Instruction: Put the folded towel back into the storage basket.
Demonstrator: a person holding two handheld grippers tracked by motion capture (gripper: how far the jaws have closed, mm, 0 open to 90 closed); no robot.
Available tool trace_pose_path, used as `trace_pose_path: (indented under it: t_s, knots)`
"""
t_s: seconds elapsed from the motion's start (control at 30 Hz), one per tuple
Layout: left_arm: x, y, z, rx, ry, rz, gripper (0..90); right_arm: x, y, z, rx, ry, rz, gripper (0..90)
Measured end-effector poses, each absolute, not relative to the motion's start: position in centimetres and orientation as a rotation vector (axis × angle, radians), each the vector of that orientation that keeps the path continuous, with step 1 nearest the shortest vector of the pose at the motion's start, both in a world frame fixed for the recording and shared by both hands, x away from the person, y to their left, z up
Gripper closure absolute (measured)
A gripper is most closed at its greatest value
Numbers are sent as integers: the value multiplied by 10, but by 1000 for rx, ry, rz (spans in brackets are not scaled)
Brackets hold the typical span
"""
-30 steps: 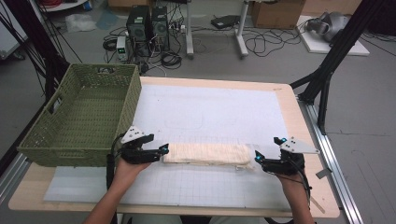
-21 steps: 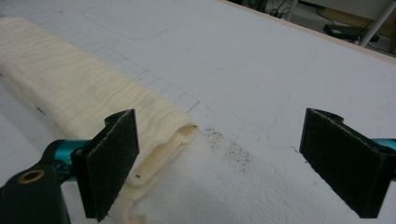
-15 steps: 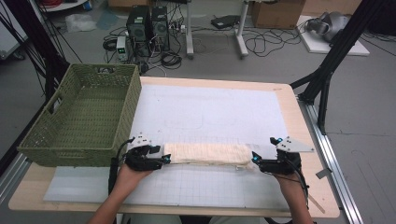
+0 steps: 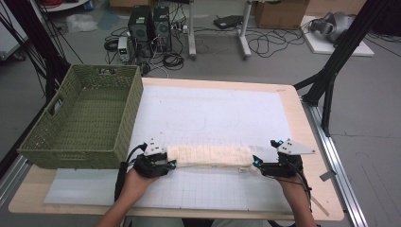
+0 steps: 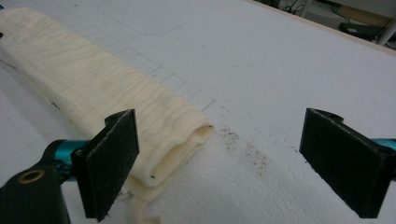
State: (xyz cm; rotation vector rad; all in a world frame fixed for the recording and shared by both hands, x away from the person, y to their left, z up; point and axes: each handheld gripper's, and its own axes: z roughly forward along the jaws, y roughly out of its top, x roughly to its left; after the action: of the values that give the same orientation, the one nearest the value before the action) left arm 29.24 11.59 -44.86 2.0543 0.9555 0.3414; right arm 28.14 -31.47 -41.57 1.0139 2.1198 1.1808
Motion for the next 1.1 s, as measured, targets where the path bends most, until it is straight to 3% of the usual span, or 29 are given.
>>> trace_pose_path:
  t_s: [0.13, 0.2, 0.6, 0.67, 0.83, 1.1]
  knots:
    - [292, 115, -449, 2055, 920, 306, 749, 281, -314, -416, 1011, 2125, 1182, 111]
    - [291, 113, -448, 2053, 917, 315, 779, 281, -314, -416, 1010, 2124, 1183, 111]
    - [295, 123, -438, 1905, 935, 283, 793, 287, -308, -421, 1045, 2189, 1195, 112]
    - [296, 123, -438, 1902, 938, 280, 792, 288, -307, -424, 1067, 2227, 1186, 208]
    - [296, 124, -438, 1905, 938, 276, 790, 287, -305, -427, 1086, 2251, 1233, 321]
    - [297, 125, -439, 1906, 944, 280, 786, 290, -299, -437, 1111, 2321, 1212, 415]
